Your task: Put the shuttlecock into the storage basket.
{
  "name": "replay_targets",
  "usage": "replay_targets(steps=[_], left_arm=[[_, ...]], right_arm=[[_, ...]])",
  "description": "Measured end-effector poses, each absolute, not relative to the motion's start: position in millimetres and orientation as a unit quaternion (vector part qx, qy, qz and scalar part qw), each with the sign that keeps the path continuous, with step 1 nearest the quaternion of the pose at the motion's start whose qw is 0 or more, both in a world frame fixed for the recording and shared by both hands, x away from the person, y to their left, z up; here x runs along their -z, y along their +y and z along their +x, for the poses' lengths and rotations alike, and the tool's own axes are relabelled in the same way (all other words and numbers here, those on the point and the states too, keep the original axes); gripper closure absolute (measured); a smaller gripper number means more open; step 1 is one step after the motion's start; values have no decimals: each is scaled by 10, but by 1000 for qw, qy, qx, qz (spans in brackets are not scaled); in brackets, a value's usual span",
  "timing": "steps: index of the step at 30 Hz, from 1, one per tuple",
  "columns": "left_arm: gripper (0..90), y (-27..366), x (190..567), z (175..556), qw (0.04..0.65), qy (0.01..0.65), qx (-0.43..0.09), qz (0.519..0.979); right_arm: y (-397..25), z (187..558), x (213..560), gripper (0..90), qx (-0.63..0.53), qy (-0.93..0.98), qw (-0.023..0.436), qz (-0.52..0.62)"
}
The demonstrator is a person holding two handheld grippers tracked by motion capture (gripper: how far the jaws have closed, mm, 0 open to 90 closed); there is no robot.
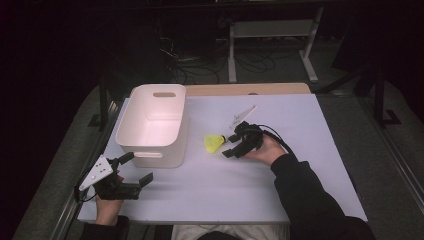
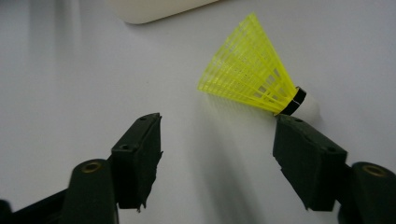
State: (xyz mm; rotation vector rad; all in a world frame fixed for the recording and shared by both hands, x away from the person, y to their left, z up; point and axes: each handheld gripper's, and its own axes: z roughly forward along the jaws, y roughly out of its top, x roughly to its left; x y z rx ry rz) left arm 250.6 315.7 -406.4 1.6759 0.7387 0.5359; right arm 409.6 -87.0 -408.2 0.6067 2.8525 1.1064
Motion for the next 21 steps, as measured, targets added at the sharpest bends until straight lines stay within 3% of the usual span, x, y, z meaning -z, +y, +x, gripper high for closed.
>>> replay_targets(steps=[4, 15, 21], left_arm=[[0, 3157, 4064, 2505, 579, 316, -229, 716], [0, 3157, 4064, 2505, 579, 316, -229, 716], [0, 3158, 4064, 2505, 579, 315, -229, 716]], right_arm=[[-852, 4103, 4091, 469, -354, 915, 10, 192], [-759, 4131, 4153, 703, -345, 922, -4, 175], [-699, 4136, 4196, 873, -334, 928, -6, 165]])
